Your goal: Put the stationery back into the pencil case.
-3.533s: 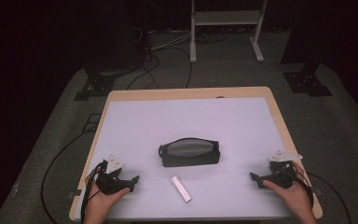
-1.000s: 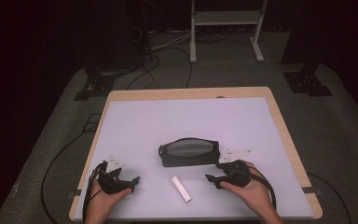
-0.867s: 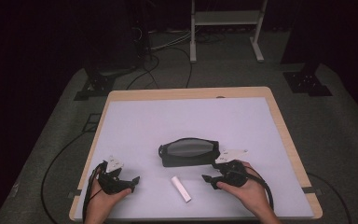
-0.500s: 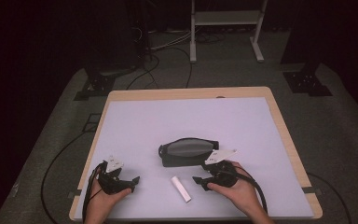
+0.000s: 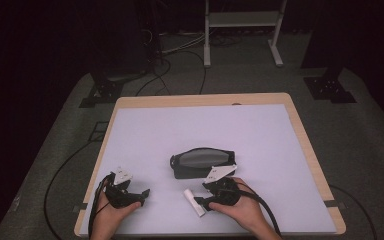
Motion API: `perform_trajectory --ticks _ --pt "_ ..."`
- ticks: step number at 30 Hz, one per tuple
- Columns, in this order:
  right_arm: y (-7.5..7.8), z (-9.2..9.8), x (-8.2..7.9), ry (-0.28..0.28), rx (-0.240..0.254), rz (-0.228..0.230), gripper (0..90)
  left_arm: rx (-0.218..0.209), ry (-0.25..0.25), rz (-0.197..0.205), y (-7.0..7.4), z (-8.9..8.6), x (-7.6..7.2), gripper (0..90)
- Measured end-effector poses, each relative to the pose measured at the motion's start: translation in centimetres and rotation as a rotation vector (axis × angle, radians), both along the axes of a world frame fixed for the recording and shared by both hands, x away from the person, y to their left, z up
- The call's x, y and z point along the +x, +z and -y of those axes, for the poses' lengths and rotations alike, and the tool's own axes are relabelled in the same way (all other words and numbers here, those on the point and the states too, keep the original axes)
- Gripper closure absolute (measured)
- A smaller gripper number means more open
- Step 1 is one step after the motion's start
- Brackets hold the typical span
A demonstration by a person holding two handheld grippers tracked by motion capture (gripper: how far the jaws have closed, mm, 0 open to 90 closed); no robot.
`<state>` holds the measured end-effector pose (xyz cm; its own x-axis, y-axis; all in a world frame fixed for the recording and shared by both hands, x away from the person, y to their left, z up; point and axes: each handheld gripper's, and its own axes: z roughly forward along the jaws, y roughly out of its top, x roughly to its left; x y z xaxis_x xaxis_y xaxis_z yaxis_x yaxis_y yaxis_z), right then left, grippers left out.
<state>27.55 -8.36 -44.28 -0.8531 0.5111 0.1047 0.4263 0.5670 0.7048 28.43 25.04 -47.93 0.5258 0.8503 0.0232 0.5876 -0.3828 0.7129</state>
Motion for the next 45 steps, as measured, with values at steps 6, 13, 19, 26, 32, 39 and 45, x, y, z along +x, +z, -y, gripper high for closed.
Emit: perform_trajectory --ticks 6,13,19,26,32,39,45 --pt "-0.7 -1.1 -0.4 0.028 -0.012 -0.016 42.9 0.001 -0.001 0.0 0.0 0.0 0.0 3.1" --pt "-1.5 -1.7 -0.8 0.042 -0.04 -0.026 47.2 0.001 -0.001 -0.001 0.0 0.0 0.0 3.1" --pt "-1.9 -1.9 -1.0 0.055 -0.054 -0.031 53.7 0.0 0.0 -0.001 0.0 0.0 0.0 3.1" --pt "-1.9 -1.6 -1.0 0.046 -0.077 -0.02 59.1 0.001 -0.001 -0.002 0.0 0.0 0.0 3.1" --pt "-1.9 -1.2 -0.8 0.034 -0.082 -0.018 63.9 0.001 0.0 -0.002 0.0 0.0 0.0 3.1" --pt "-2.2 -0.8 -0.5 0.044 -0.08 -0.026 69.8 0.001 0.0 -0.002 0.0 0.0 0.0 3.1" --pt "-2.2 -0.7 -0.5 0.048 -0.073 -0.03 69.9 0.0 0.0 -0.002 0.0 0.0 0.0 3.1"
